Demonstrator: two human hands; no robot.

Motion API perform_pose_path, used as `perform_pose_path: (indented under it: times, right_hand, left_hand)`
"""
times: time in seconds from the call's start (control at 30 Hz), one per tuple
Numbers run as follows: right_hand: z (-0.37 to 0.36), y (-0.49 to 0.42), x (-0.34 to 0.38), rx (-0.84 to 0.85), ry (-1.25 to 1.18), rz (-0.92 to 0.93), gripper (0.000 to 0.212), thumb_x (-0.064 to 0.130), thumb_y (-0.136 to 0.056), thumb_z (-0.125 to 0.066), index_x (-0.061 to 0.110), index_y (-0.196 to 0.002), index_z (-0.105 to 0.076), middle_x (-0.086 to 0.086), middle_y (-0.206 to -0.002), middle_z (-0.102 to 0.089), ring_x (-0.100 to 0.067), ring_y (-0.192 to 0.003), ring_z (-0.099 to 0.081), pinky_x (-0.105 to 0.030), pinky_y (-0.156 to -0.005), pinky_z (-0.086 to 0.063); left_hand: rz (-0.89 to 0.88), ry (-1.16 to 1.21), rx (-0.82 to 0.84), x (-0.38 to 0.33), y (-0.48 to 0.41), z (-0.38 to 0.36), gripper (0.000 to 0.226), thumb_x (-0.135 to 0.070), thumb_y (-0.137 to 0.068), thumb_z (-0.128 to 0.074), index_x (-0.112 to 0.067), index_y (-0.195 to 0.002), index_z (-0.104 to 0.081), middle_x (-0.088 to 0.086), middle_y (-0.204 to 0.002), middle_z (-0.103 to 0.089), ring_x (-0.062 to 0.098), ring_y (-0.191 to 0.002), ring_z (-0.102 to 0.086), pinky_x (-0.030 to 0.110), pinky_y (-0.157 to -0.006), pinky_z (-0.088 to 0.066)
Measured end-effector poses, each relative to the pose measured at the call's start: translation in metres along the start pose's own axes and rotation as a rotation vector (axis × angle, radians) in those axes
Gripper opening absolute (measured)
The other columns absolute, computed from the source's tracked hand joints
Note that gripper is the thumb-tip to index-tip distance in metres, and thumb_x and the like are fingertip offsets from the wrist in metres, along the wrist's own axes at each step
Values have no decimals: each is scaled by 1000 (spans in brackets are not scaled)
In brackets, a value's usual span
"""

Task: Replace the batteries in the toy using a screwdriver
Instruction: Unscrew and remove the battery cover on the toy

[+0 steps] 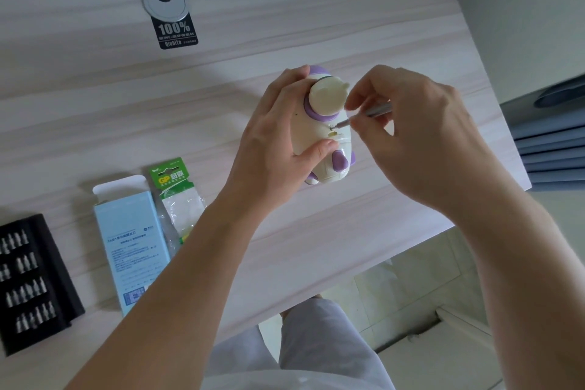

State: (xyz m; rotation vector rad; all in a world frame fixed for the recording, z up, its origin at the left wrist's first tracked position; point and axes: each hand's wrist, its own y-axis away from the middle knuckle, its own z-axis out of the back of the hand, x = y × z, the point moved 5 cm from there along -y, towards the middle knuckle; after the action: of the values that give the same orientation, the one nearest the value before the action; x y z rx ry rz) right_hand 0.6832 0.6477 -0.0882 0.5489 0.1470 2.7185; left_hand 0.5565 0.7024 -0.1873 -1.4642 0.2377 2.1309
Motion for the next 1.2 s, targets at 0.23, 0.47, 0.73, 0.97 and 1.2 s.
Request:
perform_pose_path:
  times: [0.23,0.47,0.73,0.97,1.2]
  right_hand:
    - [0,3,-5,-81,-7,-89,23,46,-92,-62,23,-92,-65,14,-74,-65,-12,-74,-63,-33,-72,-52]
    - [-3,3,-9,-76,-21,-88,22,39,-94,-62,21,-82,-65,5,-70,-68,-17,-71,-65,-33,-70,-51]
    - [0,1,0,-44,36,-22,11,32,-89,-66,22,-93,-64,9,-81,-65,-12,-77,-59,-28,-67,-46]
    - [1,3,-5,-26,4,2,4,22,-90,-65,24,-94,-67,9,-84,-65,-9,-77,-59,-24,-66,-47]
    - [-2,5,-33,-4,-20,-65,25,43,-95,-60,23,-92,-74,6,-79,-64,-15,-78,-57,-33,-66,-43]
  left_hand:
    - [13,42,-10,1,1,1,67,-22,-76,-82,-12,-136,-54,-1,-149,-44,11,-137,-44,42,-104,-50]
    - [17,31,-14,1,1,0,67,-19,-75,-84,-13,-135,-55,-1,-148,-45,11,-137,-45,33,-111,-41]
    - [3,3,-9,-2,1,2,62,-20,-76,-82,-9,-132,-57,1,-146,-47,15,-138,-44,38,-111,-41]
    - [11,-11,-4,-1,1,1,65,-20,-76,-83,-9,-134,-56,3,-147,-47,16,-140,-42,36,-114,-38]
    - [35,-81,12,-4,1,3,68,-24,-75,-83,-16,-136,-55,-4,-149,-48,12,-142,-41,24,-115,-35]
